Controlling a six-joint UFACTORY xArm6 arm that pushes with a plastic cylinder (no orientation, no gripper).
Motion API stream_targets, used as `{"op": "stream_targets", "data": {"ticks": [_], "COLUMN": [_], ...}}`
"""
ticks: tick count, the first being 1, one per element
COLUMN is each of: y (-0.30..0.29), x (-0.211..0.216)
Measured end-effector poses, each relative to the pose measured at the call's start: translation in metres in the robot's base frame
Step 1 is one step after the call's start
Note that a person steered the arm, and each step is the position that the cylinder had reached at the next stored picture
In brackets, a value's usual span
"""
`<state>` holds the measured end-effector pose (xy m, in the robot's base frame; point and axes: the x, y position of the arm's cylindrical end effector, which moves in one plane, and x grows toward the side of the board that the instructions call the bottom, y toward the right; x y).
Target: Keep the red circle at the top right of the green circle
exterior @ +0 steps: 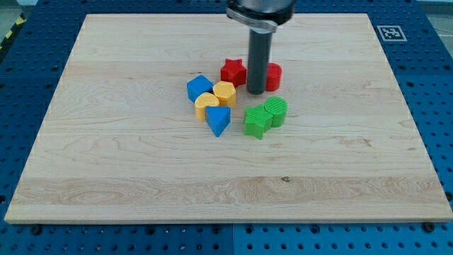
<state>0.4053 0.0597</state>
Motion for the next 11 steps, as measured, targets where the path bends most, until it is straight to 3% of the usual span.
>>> {"op": "stream_targets", "data": {"ticks": [4, 6, 7, 10, 11], "y": [0.155, 0.121, 0.092, 0.089, 0.089], "x": [0.011, -0.066, -0.074, -0.003, -0.027]}}
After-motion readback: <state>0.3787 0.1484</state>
